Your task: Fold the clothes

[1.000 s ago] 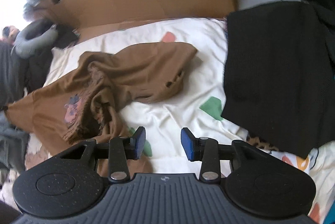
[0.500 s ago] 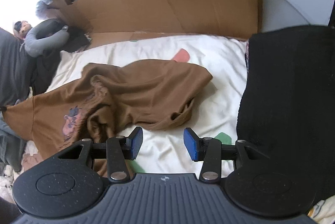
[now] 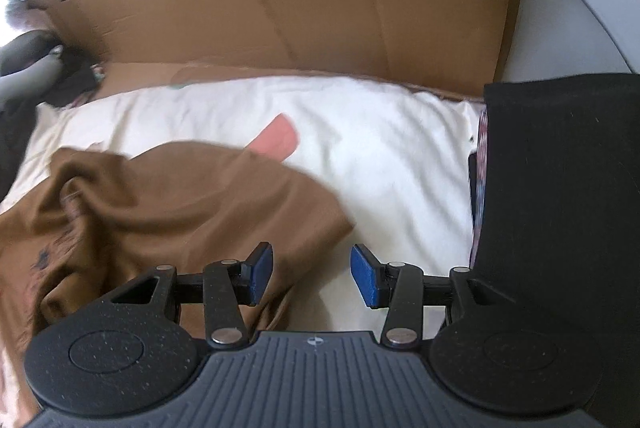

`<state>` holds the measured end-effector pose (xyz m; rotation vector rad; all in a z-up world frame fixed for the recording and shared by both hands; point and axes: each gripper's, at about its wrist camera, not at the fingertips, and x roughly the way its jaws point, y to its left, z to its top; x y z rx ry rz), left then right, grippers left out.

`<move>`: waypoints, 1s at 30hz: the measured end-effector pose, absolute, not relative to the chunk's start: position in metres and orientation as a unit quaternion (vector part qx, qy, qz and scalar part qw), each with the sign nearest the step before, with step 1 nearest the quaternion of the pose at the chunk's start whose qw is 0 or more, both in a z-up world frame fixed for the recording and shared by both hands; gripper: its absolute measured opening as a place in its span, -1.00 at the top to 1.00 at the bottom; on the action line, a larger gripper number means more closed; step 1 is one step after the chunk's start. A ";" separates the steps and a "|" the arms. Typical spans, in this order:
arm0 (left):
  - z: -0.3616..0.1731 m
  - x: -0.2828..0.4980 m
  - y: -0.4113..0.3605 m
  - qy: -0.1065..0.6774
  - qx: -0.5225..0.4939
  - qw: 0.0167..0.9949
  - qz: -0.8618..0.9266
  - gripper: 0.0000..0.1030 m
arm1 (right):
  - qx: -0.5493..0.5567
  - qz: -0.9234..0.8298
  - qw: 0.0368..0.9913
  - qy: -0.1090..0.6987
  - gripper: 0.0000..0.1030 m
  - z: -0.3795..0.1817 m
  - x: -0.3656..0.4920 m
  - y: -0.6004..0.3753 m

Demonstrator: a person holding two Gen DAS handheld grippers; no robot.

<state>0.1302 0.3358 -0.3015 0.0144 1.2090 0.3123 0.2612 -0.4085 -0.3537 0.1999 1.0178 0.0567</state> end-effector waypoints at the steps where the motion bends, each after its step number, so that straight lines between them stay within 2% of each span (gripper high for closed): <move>1: -0.302 0.129 0.337 0.566 0.005 0.812 0.147 0.91 | 0.088 0.025 0.869 0.486 0.02 -0.356 0.266 -0.409; 5: -0.304 0.125 0.338 0.565 0.008 0.811 0.151 0.91 | 0.056 0.040 0.872 0.484 -0.11 -0.357 0.283 -0.403; 10: -0.304 0.124 0.338 0.576 0.026 0.800 0.165 0.91 | 0.029 0.061 0.873 0.482 -0.11 -0.356 0.304 -0.396; 11: -0.304 0.123 0.338 0.581 0.031 0.796 0.168 0.91 | 0.024 0.063 0.870 0.489 -0.03 -0.359 0.308 -0.394; 13: -0.304 0.117 0.341 0.589 0.024 0.789 0.174 0.91 | 0.011 0.068 0.859 0.507 0.43 -0.365 0.313 -0.390; 14: -0.303 0.114 0.343 0.592 0.021 0.786 0.176 0.91 | 0.008 0.071 0.854 0.515 0.79 -0.368 0.314 -0.388; 16: -0.303 0.107 0.344 0.600 0.016 0.780 0.176 0.91 | -0.004 0.078 0.847 0.526 0.96 -0.370 0.312 -0.382; 26: -0.285 0.092 0.352 0.591 0.004 0.783 0.195 0.91 | -0.046 0.057 0.839 0.540 1.00 -0.339 0.286 -0.390; 30: -0.296 0.092 0.360 0.602 -0.008 0.773 0.202 0.90 | -0.043 0.047 0.836 0.545 0.97 -0.330 0.283 -0.396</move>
